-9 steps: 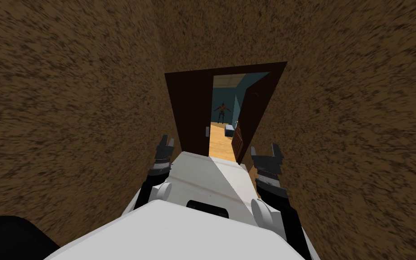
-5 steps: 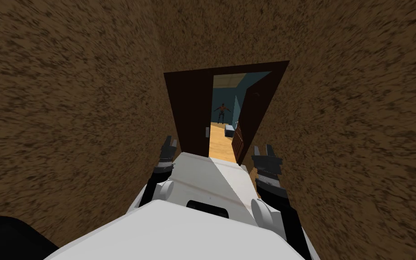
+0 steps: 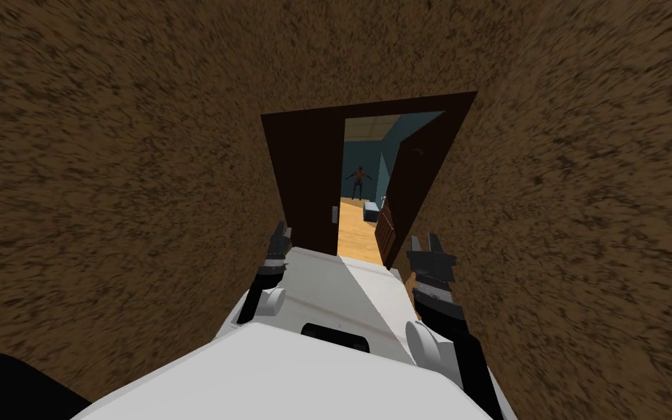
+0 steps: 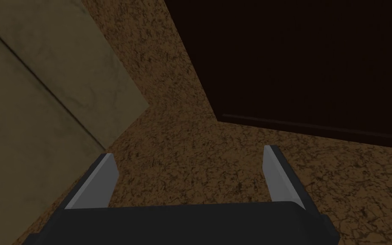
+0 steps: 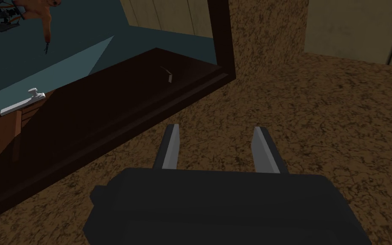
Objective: Push the door open
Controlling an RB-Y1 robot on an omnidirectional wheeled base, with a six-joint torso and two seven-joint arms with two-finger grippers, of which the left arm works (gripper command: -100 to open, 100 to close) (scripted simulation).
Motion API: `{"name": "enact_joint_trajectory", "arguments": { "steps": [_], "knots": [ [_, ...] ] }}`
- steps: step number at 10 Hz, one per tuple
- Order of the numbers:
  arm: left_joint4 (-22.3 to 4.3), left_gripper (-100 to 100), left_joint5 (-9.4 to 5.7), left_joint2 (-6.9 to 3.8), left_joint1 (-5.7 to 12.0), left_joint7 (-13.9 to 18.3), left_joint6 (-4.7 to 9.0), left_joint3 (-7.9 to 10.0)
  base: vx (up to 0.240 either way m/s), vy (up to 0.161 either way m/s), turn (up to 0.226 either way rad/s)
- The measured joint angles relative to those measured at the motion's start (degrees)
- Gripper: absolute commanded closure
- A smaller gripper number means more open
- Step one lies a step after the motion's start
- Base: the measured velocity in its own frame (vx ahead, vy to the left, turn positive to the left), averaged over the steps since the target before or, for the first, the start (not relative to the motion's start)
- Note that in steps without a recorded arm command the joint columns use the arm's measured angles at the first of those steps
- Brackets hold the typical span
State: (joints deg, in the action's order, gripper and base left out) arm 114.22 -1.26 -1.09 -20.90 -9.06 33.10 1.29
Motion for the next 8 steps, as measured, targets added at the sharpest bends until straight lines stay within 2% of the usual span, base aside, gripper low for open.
{"name": "enact_joint_trajectory", "arguments": {
  "steps": [2, 6, 8],
  "knots": [
    [-2.6, -100, -0.02, -0.34, 1.88, 0.1, -0.60, 0.00, 0.090, 0.003, 0.001],
    [-8.7, -100, -0.20, -1.03, 5.56, 0.5, -0.68, 0.32, 0.071, 0.008, 0.000],
    [-12.1, -100, -0.36, -1.49, 8.03, 0.8, -1.28, 0.60, 0.090, 0.011, 0.001]
  ]
}}
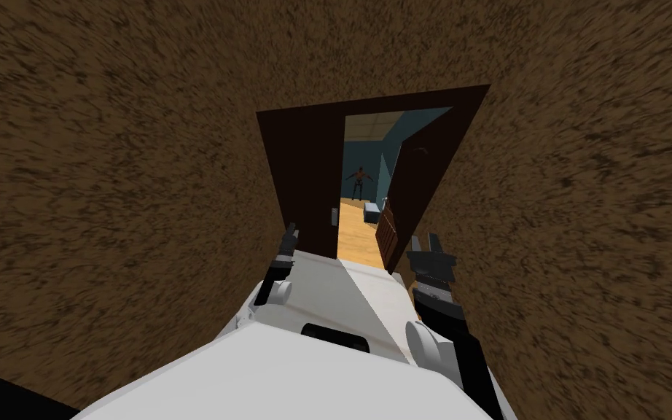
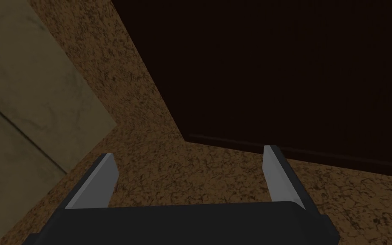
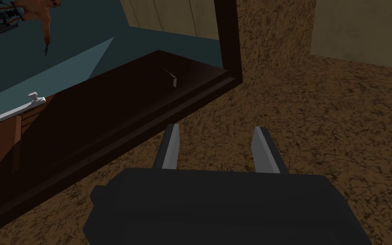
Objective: Push the door open
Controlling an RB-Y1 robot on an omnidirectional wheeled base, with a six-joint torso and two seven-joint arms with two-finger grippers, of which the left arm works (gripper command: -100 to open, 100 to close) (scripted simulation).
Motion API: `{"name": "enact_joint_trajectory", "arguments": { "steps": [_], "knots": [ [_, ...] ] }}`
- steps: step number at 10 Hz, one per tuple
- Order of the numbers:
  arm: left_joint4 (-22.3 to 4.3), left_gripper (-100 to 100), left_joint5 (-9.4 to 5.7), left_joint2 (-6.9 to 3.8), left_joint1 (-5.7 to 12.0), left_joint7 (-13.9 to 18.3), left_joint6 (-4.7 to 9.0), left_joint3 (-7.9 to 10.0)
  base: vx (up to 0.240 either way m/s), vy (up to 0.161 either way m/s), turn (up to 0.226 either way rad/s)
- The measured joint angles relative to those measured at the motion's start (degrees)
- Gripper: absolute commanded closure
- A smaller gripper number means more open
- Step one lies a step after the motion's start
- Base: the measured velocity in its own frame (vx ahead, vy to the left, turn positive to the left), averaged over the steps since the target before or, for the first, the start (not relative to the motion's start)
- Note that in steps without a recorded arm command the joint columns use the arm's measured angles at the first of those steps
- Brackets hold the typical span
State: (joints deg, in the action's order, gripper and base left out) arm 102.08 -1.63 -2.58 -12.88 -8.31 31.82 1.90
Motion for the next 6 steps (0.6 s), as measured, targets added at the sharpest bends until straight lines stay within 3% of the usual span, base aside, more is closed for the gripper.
{"name": "enact_joint_trajectory", "arguments": {
  "steps": [2, 6],
  "knots": [
    [-3.3, -100, 0.00, -0.09, 2.16, 0.2, -0.34, -0.05, 0.077, 0.004, 0.000],
    [-7.9, -100, -0.15, -0.39, 4.86, 0.5, -0.71, 0.14, 0.061, 0.004, 0.000]
  ]
}}
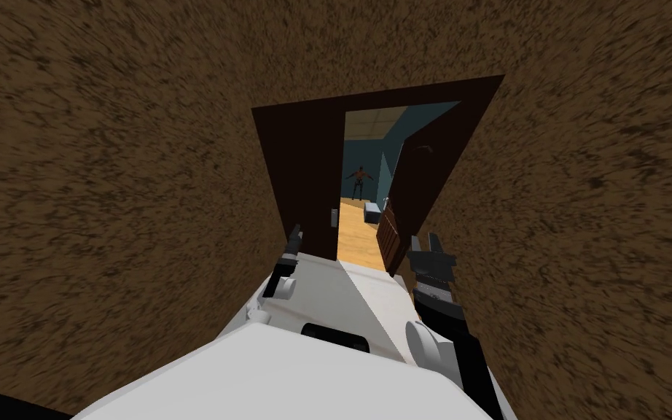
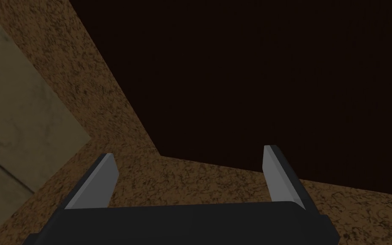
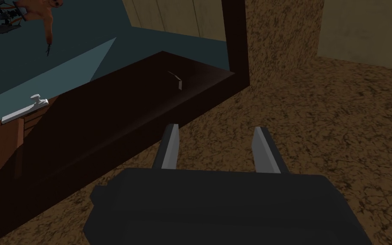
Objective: Push the door open
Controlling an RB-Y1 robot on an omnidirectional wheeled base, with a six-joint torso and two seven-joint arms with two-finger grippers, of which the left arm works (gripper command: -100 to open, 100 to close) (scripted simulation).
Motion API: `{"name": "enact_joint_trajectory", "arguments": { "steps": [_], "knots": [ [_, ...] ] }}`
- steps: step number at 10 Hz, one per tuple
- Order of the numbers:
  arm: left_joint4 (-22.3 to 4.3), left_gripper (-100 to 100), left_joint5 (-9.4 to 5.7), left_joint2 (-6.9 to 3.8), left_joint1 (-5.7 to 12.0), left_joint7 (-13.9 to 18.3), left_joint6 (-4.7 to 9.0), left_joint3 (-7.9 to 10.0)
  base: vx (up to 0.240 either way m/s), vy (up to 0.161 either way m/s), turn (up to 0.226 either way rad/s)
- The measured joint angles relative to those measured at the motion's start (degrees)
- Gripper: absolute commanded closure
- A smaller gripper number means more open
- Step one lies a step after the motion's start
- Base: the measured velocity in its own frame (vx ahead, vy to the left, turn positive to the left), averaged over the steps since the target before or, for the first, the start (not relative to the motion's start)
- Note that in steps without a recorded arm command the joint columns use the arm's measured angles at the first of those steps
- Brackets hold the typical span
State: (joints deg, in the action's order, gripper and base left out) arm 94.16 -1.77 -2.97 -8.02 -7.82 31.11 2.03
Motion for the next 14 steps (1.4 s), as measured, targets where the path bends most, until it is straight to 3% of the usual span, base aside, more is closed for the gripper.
{"name": "enact_joint_trajectory", "arguments": {
  "steps": [4, 6, 11, 14],
  "knots": [
    [-5.7, -100, -0.22, -0.36, 3.95, 0.5, -0.73, 0.33, 0.062, 0.007, 0.000],
    [-9.4, -100, -0.23, -0.27, 5.71, 0.5, -0.17, 0.40, 0.076, 0.010, 0.001],
    [-16.2, -100, -0.42, -0.12, 10.73, 1.0, -1.74, 0.66, 0.067, 0.005, 0.000],
    [-20.8, -100, -0.54, 0.00, 13.63, 1.3, -1.90, 0.87, 0.065, 0.007, 0.000]
  ]
}}
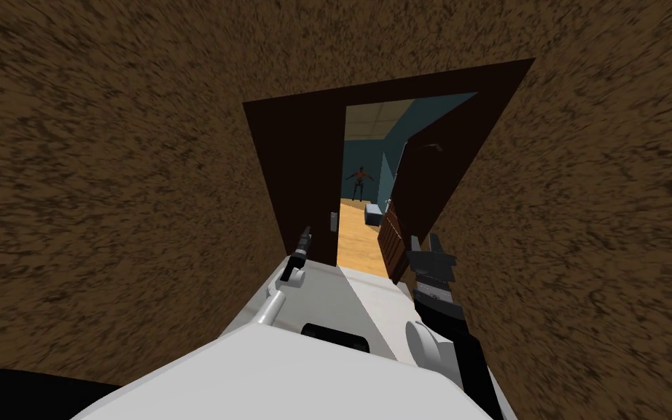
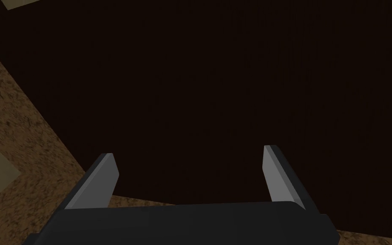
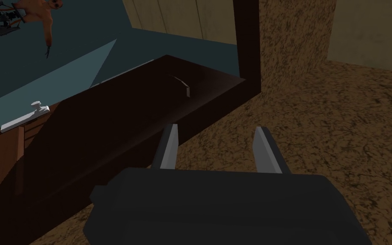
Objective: Push the door open
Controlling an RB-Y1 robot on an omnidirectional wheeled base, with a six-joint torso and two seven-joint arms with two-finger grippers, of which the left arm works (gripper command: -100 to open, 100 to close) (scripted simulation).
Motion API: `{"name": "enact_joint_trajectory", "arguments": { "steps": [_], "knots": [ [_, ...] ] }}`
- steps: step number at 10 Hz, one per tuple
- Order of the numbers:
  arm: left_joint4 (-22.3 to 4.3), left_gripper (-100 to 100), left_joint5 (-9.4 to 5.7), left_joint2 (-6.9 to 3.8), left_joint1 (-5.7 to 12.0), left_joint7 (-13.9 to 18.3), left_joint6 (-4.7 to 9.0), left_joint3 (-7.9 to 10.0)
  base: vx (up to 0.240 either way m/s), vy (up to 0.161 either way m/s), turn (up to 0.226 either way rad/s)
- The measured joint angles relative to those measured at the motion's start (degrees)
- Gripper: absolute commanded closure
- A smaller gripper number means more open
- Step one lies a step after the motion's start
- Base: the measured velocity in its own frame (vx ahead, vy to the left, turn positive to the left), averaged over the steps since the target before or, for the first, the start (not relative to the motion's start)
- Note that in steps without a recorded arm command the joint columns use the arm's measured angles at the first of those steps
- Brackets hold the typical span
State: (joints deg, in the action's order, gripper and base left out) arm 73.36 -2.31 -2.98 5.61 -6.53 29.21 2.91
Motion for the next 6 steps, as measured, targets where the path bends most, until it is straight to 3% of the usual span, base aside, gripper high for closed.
{"name": "enact_joint_trajectory", "arguments": {
  "steps": [2, 6],
  "knots": [
    [-3.0, -100, -0.09, -0.06, 1.46, 0.3, 0.08, 0.08, 0.071, 0.012, 0.002],
    [-11.1, -100, -0.27, 0.54, 6.45, 0.7, -0.35, 0.34, 0.101, 0.004, 0.001]
  ]
}}
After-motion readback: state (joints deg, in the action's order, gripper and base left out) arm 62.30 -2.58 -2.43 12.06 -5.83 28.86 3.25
